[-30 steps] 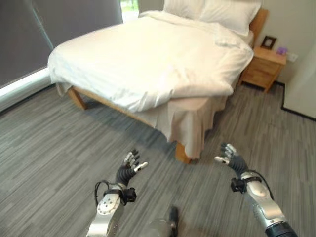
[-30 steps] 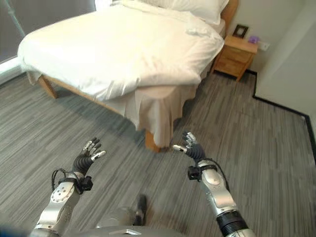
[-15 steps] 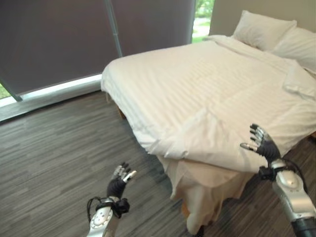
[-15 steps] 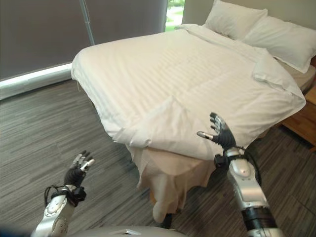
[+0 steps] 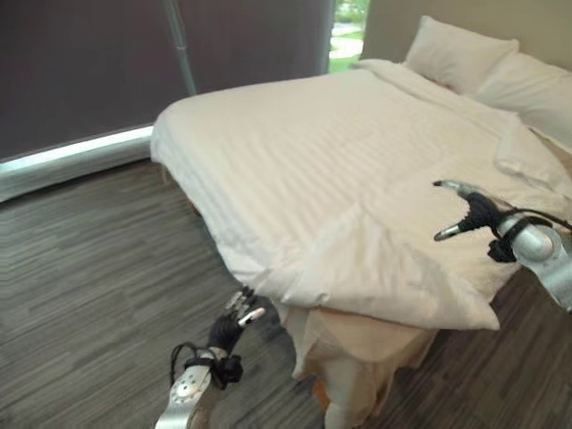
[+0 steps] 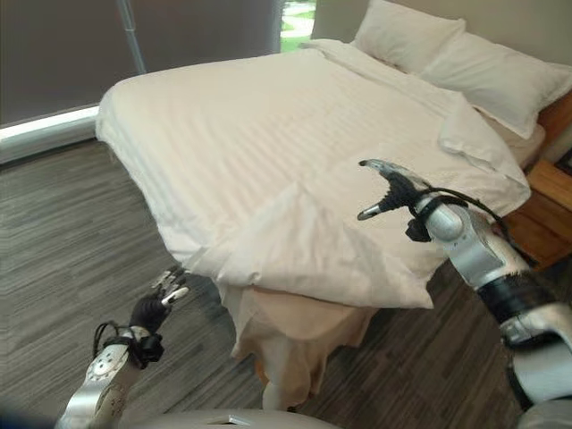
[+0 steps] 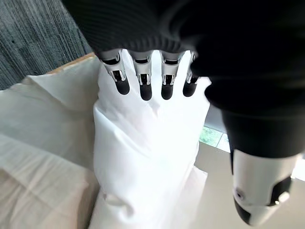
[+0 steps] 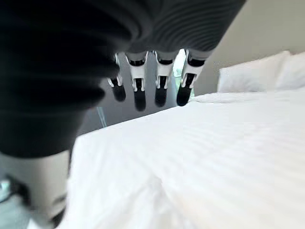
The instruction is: Making the bed.
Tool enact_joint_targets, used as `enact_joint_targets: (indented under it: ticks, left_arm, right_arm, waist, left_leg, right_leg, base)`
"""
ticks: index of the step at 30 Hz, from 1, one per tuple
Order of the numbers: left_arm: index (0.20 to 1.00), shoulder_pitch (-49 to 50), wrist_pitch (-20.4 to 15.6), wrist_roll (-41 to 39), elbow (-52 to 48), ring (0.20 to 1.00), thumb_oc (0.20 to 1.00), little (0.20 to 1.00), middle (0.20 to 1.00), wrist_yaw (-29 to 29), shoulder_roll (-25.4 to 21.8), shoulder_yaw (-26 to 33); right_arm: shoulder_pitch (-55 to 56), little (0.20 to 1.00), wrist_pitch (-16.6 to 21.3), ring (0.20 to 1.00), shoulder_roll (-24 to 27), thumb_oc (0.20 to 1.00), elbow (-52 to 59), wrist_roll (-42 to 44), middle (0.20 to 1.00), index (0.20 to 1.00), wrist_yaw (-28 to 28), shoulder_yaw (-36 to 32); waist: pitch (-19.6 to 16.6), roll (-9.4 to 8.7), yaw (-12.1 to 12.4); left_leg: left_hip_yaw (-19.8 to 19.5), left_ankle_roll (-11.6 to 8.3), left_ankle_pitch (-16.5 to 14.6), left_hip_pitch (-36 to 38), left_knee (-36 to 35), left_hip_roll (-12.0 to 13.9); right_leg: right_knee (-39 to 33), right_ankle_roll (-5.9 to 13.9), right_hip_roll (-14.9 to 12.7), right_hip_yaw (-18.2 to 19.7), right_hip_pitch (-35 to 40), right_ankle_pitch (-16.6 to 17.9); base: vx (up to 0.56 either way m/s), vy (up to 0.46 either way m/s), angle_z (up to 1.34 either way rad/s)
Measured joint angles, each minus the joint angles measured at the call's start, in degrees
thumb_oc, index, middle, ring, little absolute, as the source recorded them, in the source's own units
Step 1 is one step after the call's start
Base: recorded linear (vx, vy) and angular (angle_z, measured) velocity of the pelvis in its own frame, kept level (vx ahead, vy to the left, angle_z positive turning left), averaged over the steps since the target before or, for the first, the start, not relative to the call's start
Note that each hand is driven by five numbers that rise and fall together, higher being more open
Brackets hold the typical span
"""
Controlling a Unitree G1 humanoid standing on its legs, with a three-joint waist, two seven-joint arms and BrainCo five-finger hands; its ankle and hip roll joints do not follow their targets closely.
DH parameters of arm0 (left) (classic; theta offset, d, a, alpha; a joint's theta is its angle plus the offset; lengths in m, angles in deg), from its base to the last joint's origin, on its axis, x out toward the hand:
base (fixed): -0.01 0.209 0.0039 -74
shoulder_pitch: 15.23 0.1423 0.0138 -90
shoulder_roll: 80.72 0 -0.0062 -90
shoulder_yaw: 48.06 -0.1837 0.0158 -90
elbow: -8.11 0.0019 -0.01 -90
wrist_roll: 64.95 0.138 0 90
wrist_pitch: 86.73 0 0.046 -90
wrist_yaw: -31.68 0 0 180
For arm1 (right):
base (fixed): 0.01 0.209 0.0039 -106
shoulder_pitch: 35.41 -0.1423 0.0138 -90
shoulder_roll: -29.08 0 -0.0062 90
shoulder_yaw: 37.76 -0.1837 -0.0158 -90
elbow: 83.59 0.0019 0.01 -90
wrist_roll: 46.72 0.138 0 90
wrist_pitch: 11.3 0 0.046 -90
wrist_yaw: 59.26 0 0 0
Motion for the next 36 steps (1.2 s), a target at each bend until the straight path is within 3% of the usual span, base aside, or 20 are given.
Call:
enact_joint_targets:
  ticks: [4, 9, 12, 20, 24, 28, 29, 30, 31, 36]
  left_arm:
    - [1.0, 1.0, 0.1, 0.0, 1.1, 1.0, 1.0, 1.0, 1.0, -0.5, -0.9, 0.4]
    - [1.0, 0.6, 0.1, 0.1, 1.4, 1.0, 1.0, 1.0, 1.0, -0.8, -2.1, -0.2]
    - [1.0, -1.2, 0.2, 0.1, 2.0, 1.0, 1.0, 1.0, 1.0, -0.8, -2.4, -1.7]
    - [1.0, -2.2, 0.2, 0.1, 2.2, 1.0, 1.0, 1.0, 1.0, -1.0, -4.1, -1.8]
    - [1.0, -3.3, 0.2, 0.0, 2.0, 1.0, 1.0, 1.0, 1.0, -1.8, -3.9, -1.7]
    - [1.0, -4.3, 0.2, 0.0, 2.2, 1.0, 1.0, 1.0, 1.0, -2.4, -3.4, -1.8]
    - [1.0, -4.8, 0.2, 0.0, 2.2, 1.0, 1.0, 1.0, 1.0, -2.5, -2.9, -1.9]
    - [1.0, -5.7, 0.2, 0.0, 2.2, 1.0, 1.0, 1.0, 1.0, -2.6, -2.7, -2.0]
    - [1.0, -6.5, 0.2, 0.0, 2.1, 1.0, 1.0, 1.0, 1.0, -2.6, -2.7, -2.1]
    - [1.0, -7.5, 0.2, 0.0, 2.1, 1.0, 1.0, 1.0, 1.0, -2.7, -1.7, -2.1]
  right_arm:
    - [-4.9, 1.0, 0.2, 1.0, -3.3, 1.0, -2.5, -5.7, 1.0, 1.0, -0.3, 2.6]
    - [-8.2, 1.0, -0.1, 1.0, -8.2, 1.0, -11.5, -14.0, 1.0, 1.0, -0.6, 9.2]
    - [-9.0, 1.0, -0.4, 1.0, -14.8, 1.0, -27.4, -24.4, 1.0, 1.0, -1.4, 12.3]
    - [-9.2, 1.0, -2.6, 1.0, -16.4, 1.0, -30.6, -29.2, 1.0, 1.0, -2.5, 11.5]
    - [-7.8, 1.0, -4.4, 1.0, -16.4, 1.0, -27.8, -28.9, 1.0, 1.0, -3.4, 7.6]
    - [-7.7, 1.0, -5.8, 1.0, -16.5, 1.0, -24.8, -28.8, 1.0, 1.0, -5.6, 5.2]
    - [-7.8, 0.925, -5.6, 0.925, -16.6, 0.925, -24.3, -28.8, 0.925, 0.925, -5.6, 5.5]
    - [-7.7, 0.517, -5.7, 0.517, -16.6, 0.517, -23.7, -28.8, 0.517, 0.517, -5.6, 5.3]
    - [-7.6, 0.2, -5.9, 0.2, -16.7, 0.2, -23.4, -28.8, 0.2, 0.2, -5.6, 5.3]
    - [-4.4, 0.2, -6.4, 0.2, -17.0, 0.2, -15.7, -28.8, 0.2, 0.2, -4.8, 3.7]
  waist:
    - [1.3, 0.04, 2.6]
    - [2.2, 0.41, 3.2]
    - [3.0, 1.1, 4.4]
    - [5.6, 3.16, 5.8]
    - [8.4, 5.05, 5.8]
    - [9.7, 5.66, 4.6]
    - [9.7, 5.7, 4.3]
    - [9.7, 5.76, 4.2]
    - [9.8, 5.81, 4.2]
    - [9.7, 5.93, 2.8]
  left_leg:
    - [-1.6, -0.17, 0.4, -1.0, 0.0, 0.0]
    - [-3.1, -0.2, 0.9, -2.4, 0.1, -0.3]
    - [-4.8, -0.43, 1.3, -5.3, 1.1, -0.9]
    - [-6.3, -1.05, 2.1, -11.4, 2.4, -1.7]
    - [-6.4, -1.31, 2.4, -16.1, 3.6, -1.8]
    - [-6.3, -1.61, 2.6, -17.2, 3.9, -1.9]
    - [-6.3, -1.72, 2.5, -17.1, 3.9, -1.8]
    - [-6.2, -1.72, 2.5, -17.1, 3.9, -1.7]
    - [-6.2, -1.72, 2.5, -17.0, 3.9, -1.7]
    - [-6.0, -1.73, 2.5, -15.4, 3.7, -1.7]
  right_leg:
    - [0.1, -0.01, 0.2, -1.4, -0.3, -0.2]
    - [0.1, -0.02, -0.3, -2.9, -1.2, -0.2]
    - [0.1, -0.06, -0.9, -4.9, -3.1, -0.1]
    - [0.1, -0.66, -1.3, -6.2, -8.0, 0.7]
    - [0.1, -0.57, -1.3, -6.5, -11.6, 1.1]
    - [0.1, -1.15, -1.2, -6.5, -13.0, 1.8]
    - [0.1, -1.11, -1.2, -6.4, -12.9, 1.7]
    - [0.1, -1.11, -1.2, -6.4, -12.9, 1.7]
    - [0.1, -1.12, -1.2, -6.4, -12.9, 1.7]
    - [0.1, -1.13, -1.2, -6.2, -11.4, 1.7]
  base:
    - [-0.03, -0.007, 0.19]
    - [-0.04, -0.009, 0.16]
    - [-0.05, -0.001, 0.32]
    - [-0.08, 0.006, 0.13]
    - [-0.06, 0.008, 0.05]
    - [0.0, 0.007, -0.01]
    - [0.0, 0.009, -0.05]
    - [0.01, 0.015, -0.03]
    - [0.01, 0.02, -0.03]
    - [0.0, 0.006, -0.01]
